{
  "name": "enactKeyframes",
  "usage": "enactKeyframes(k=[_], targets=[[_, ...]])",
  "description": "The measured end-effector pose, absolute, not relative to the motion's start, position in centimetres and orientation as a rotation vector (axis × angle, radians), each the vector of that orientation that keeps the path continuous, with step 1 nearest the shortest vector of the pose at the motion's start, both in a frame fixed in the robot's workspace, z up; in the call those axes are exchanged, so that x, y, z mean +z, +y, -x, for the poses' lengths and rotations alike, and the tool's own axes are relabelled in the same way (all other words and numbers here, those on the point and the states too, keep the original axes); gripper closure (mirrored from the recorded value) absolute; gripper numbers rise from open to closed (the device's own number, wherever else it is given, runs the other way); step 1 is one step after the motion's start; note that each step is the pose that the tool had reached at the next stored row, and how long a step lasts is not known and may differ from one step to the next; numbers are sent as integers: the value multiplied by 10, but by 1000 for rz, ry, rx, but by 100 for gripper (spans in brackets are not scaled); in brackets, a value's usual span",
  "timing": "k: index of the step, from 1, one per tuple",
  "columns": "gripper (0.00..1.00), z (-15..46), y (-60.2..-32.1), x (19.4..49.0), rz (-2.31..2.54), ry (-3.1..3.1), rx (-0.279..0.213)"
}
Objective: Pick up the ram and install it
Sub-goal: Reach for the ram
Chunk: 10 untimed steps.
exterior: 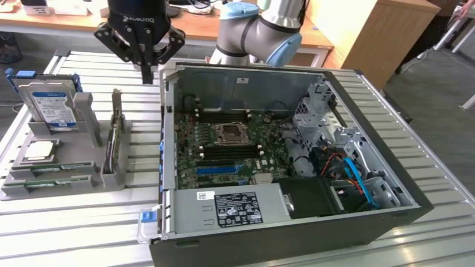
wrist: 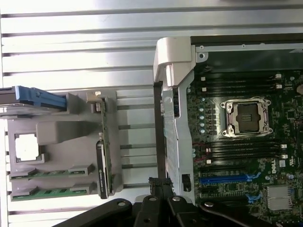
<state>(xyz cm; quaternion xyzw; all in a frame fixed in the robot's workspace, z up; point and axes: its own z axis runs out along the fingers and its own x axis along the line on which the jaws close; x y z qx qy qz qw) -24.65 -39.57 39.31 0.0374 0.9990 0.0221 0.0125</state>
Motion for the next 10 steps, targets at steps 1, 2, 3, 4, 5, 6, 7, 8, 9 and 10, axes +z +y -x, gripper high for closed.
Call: enactKeyframes(k=[1,2,3,4,5,6,7,8,9,10], targets=[[89,249,-396,393,-117,3114,69],[89,251,-396,393,-117,3114,69],[89,253,-396,393,-117,3114,69],[89,255,-396,393,-117,3114,69],[89,257,-396,393,-117,3114,69],[89,259,-396,393,-117,3114,69],[89,261,-396,393,-116,3114,69],[89,263,-396,393,-117,3114,69],[89,265,-396,393,-117,3114,69],[89,268,-396,393,-116,3114,69]])
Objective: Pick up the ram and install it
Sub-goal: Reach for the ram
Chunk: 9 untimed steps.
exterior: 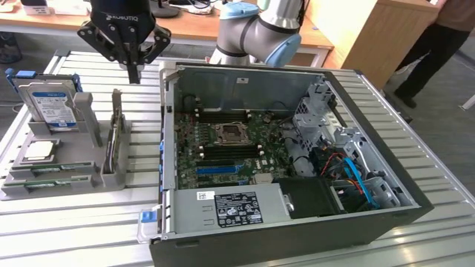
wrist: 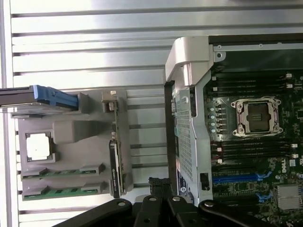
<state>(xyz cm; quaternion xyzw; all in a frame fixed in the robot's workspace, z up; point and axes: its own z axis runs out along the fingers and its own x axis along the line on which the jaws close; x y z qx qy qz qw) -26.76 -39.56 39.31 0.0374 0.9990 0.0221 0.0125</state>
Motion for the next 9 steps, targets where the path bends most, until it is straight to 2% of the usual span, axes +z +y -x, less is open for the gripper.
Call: enactKeyframes(k=[9], targets=[[89,289,-395,393,-116,3114,69]])
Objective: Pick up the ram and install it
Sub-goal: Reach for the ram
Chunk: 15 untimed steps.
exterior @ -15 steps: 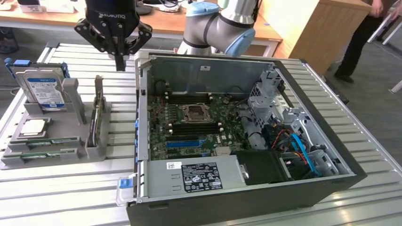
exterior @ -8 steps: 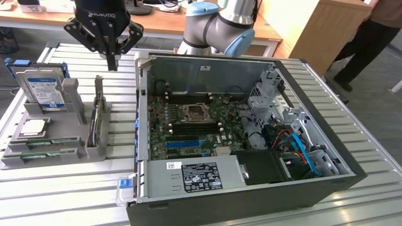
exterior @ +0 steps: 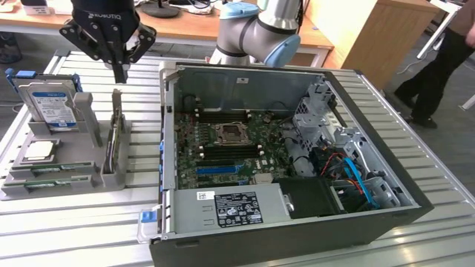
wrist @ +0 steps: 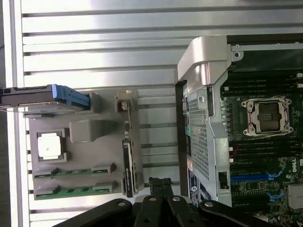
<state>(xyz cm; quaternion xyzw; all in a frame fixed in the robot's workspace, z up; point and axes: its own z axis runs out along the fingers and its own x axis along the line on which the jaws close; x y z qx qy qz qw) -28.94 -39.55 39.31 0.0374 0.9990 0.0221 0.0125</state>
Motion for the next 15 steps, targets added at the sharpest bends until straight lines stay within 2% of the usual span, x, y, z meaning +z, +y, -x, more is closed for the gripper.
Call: enactKeyframes(k=[15], targets=[[89,329,-395,393,-117,3114,69]])
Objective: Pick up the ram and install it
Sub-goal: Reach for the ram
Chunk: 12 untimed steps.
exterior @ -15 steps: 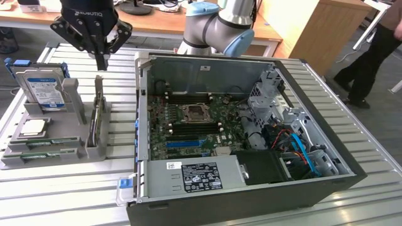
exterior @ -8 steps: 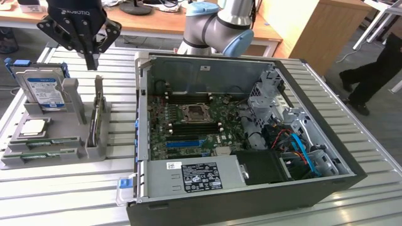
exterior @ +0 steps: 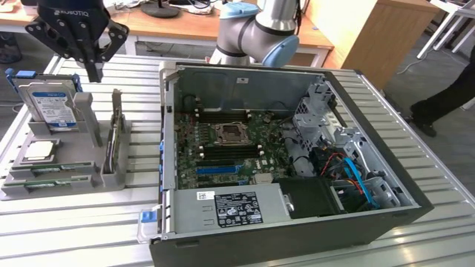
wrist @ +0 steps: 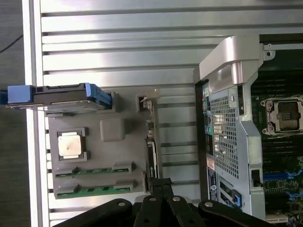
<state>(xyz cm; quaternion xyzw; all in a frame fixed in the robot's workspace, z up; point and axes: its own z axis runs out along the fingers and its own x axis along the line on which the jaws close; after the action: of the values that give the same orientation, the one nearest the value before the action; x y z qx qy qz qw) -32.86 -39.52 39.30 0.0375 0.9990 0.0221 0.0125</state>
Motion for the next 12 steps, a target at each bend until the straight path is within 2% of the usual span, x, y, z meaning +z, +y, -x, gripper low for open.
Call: enactKeyframes(k=[12], targets=[[89,359,-395,393,-117,3114,69]])
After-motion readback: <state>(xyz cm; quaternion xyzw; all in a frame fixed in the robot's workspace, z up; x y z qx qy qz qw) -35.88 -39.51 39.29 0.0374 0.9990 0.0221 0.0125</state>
